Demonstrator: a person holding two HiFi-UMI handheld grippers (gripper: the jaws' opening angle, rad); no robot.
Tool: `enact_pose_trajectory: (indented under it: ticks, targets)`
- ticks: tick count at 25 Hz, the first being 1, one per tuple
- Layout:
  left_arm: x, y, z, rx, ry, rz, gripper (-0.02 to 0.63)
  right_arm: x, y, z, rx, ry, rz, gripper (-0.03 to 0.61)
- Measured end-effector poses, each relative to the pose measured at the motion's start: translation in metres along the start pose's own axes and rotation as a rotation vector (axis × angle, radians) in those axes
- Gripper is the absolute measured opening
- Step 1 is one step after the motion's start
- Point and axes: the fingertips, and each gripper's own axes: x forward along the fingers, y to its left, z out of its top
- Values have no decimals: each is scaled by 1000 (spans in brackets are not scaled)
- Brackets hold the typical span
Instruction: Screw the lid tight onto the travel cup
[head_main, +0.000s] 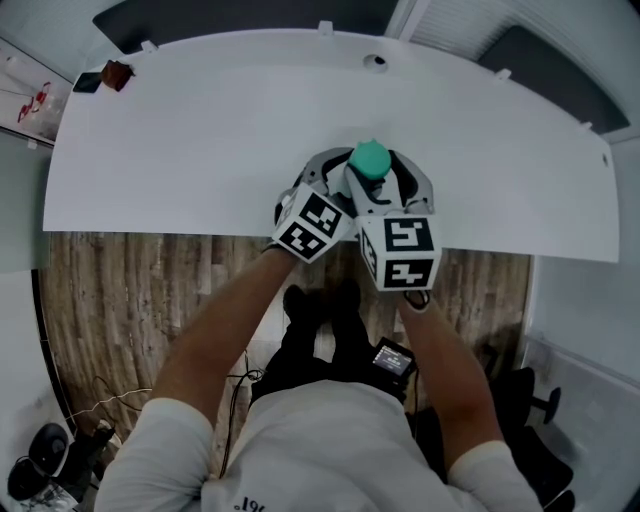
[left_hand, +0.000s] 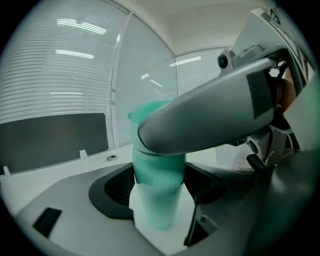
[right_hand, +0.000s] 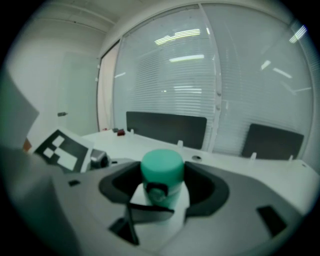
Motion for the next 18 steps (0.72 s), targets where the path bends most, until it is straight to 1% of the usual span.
enact_pose_trajectory:
  ticks: [5,9,14,18]
  targets:
    - [1,1,-2,-12,-1,31,325,1,-1,-1,25,5,-42,290]
    - [2,2,-4,-18,3,46,325,1,-2,-1,26,6,-47,290]
    - [2,1,-6,-20,7,45,325,0,-2,-1,23,6,-48,291]
    - [2,0,-3,-3,6,13,326,1,-3,-2,26,9,-57,290]
